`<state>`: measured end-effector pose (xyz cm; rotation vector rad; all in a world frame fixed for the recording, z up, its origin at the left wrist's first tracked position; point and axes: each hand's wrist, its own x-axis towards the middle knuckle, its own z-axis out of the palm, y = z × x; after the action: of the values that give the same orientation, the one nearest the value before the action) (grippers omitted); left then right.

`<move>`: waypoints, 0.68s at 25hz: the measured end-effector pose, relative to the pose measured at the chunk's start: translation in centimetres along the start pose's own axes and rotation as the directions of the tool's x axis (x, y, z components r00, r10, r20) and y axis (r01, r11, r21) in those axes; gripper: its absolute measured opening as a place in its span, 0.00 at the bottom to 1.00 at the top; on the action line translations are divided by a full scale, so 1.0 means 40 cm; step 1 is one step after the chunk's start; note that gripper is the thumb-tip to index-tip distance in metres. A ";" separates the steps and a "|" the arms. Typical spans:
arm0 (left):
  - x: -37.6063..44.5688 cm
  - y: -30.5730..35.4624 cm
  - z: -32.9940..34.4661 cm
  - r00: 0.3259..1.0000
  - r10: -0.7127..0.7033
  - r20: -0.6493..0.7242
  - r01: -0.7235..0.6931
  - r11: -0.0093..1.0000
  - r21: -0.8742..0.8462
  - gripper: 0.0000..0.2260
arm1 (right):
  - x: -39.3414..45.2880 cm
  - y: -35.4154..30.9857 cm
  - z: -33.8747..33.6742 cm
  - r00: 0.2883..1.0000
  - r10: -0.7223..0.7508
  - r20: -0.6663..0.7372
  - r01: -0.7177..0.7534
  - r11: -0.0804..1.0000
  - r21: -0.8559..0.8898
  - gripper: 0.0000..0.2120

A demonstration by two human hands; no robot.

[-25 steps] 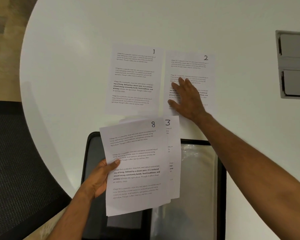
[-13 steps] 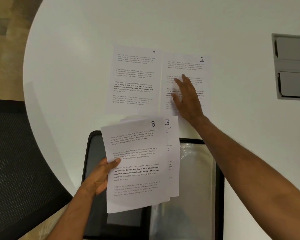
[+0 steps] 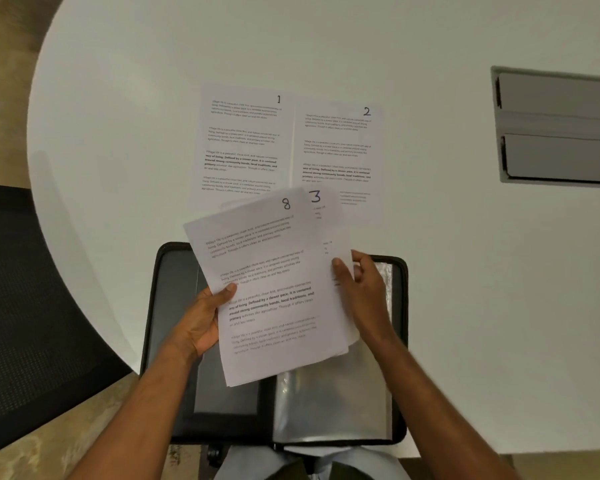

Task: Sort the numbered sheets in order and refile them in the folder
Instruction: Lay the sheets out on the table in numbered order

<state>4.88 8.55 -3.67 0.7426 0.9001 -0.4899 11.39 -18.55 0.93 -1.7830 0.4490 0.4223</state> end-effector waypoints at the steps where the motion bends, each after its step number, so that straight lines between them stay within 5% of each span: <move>1: -0.002 0.000 0.020 1.000 0.010 0.022 -0.010 1.000 0.020 0.17 | -0.015 0.009 -0.016 1.000 -0.013 -0.007 0.013 1.000 -0.023 0.13; 9: 0.024 0.006 0.195 0.995 0.067 0.070 -0.076 0.989 0.130 0.18 | 0.004 -0.006 -0.217 0.977 -0.098 -0.188 0.088 0.994 -0.064 0.07; 17: 0.065 -0.025 0.368 0.985 0.173 0.007 -0.173 0.977 0.124 0.15 | 0.258 -0.016 -0.528 0.920 -0.141 -0.365 0.123 0.990 -0.073 0.07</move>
<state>13.25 -3.36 -0.25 0.9269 0.8056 -0.3924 21.67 -39.71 1.45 -1.9337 0.5798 -0.0024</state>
